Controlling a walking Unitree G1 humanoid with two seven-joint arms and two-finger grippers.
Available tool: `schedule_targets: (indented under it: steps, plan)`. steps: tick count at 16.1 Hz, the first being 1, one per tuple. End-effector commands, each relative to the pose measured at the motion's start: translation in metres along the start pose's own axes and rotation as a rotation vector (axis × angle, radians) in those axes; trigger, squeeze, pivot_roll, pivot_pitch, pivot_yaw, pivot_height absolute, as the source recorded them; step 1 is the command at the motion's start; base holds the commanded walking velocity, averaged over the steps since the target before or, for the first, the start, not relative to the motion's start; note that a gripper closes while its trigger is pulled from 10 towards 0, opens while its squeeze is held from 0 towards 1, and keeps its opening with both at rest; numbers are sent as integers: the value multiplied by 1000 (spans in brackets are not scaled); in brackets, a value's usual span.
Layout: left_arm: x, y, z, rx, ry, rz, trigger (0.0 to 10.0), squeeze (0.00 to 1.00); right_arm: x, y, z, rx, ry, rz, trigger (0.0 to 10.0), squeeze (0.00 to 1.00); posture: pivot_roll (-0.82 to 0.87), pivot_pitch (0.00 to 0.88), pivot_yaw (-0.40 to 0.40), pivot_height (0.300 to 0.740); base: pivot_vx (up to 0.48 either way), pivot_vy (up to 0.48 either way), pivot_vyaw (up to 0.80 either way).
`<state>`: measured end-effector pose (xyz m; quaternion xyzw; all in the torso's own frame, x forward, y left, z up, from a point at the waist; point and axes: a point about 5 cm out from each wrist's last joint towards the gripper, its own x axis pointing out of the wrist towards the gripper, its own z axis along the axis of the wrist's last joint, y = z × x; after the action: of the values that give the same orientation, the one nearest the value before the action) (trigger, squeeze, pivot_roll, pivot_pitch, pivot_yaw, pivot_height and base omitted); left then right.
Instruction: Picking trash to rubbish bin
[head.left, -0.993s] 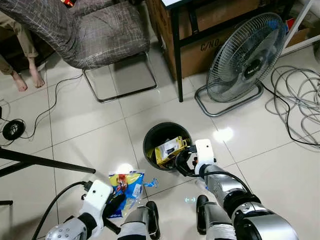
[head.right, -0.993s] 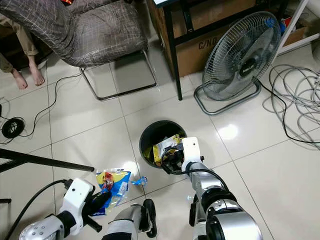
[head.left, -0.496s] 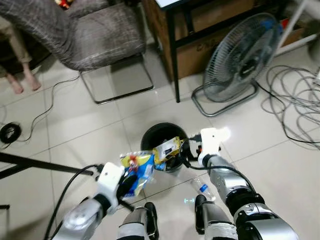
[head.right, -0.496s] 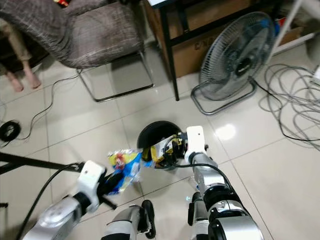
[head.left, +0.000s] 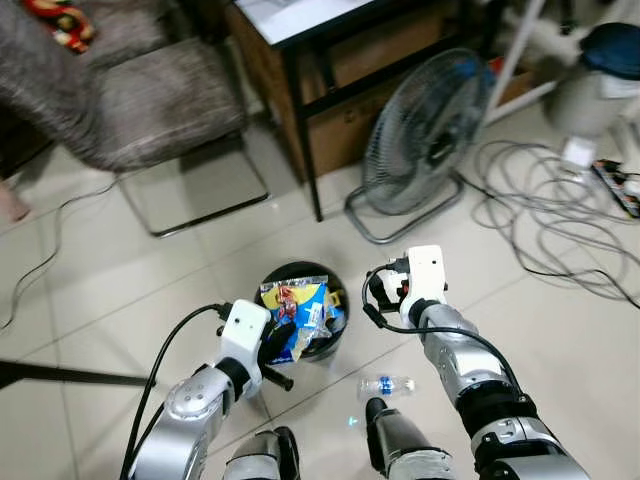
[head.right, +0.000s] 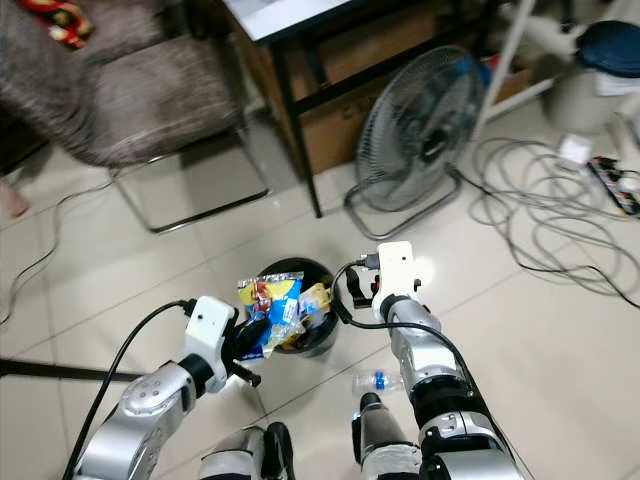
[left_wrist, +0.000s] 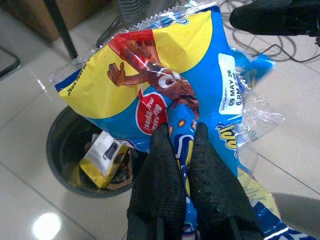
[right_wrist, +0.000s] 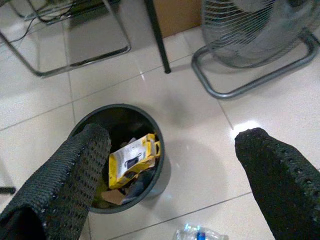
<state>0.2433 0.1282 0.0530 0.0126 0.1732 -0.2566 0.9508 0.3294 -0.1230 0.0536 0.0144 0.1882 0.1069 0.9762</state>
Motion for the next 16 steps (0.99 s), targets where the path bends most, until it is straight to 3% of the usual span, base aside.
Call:
schedule_targets:
  steps: [1,16]
  plan:
    - [-2,2,-11,-14,33,27,10000,0,-3,3,-8,8,25,16,10000,0,-122,213,107,740,0,0,-406]
    - [14,23,-10,-42,-5,112,10000,0,-8,8,2,24,0,19,10000,0,-133,206,117,740,0,0,0]
